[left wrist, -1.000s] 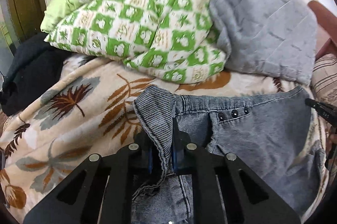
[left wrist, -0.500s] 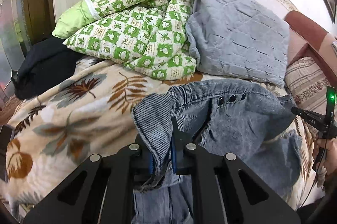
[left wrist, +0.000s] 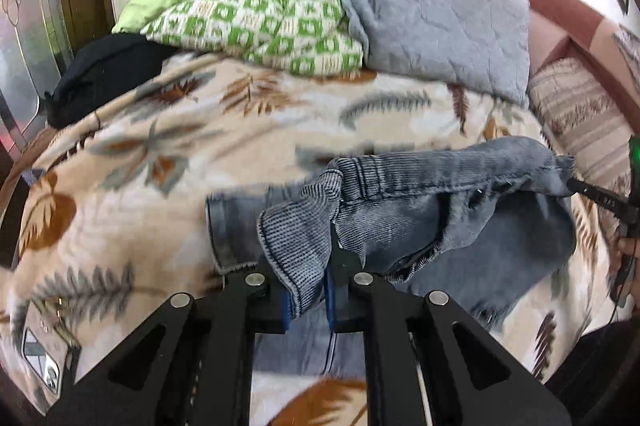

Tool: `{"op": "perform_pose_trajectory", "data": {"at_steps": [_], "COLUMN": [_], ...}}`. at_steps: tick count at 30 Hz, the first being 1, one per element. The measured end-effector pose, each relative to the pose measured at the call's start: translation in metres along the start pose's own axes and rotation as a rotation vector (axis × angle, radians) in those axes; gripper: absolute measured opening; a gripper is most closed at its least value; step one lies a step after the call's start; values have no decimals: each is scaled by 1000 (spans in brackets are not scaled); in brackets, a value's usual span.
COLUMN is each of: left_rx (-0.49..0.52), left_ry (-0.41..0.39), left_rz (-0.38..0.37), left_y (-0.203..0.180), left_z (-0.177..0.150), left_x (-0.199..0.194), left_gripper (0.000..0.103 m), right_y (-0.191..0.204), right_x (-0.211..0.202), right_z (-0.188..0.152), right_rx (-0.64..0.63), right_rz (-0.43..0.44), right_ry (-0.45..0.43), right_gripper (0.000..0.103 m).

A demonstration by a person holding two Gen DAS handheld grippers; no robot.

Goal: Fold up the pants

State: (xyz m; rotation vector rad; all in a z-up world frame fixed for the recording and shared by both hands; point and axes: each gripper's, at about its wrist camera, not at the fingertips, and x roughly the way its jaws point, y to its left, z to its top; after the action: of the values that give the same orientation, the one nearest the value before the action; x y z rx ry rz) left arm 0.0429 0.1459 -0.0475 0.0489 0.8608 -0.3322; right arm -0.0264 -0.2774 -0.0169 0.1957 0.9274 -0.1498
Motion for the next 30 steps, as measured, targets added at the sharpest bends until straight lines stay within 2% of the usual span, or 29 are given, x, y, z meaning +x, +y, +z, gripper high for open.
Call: {"op": "perform_pose_trajectory", "data": {"at_steps": [6,10,13,16,17,18,19,20,21,26,30], "left_rx": [51,64,42,36,33,32,35,42,46,17,-12], "left_ry": [25,43,52,32,17,6,-4,-17,-24,-91,-100], "left_rz": [36,81,67,77,75,69,65,63,61,20,-37], "left_y": [-5,-2,5,5,3,1,-2,-8,-11,-22,-33], "left_z": [-30,-41,-46,-45,-43,-39,-35,-29,-25,-5,13], "left_x": [0,-5,-18,-33,-39,-43,-47,-51,-53,-72,-73], "left_gripper": [11,19,31,31,31,32,32,32,32,32,32], "right_y": [-7,-11,-14,-14,-15,-15,-15,-14,-13,7,12], "right_x": [-4,-2,0,3,1,-2,-10,-17,-24,-43,-24], "right_z": [-41,-61,-73,-82,-83,-83,-80,-76,-69,-20,14], "right_rx": [44,56,62,56,61,69,81,87,89,33,-20], "right_rz": [-2,-8,-16,-18,-18,-16,-13,-16,-21,-13,-67], "right_ry": [29,49,74,107,111,106,85,66,42,-14,20], "right_gripper": [3,3,8,9,14,26,32,45,51,51,51]}}
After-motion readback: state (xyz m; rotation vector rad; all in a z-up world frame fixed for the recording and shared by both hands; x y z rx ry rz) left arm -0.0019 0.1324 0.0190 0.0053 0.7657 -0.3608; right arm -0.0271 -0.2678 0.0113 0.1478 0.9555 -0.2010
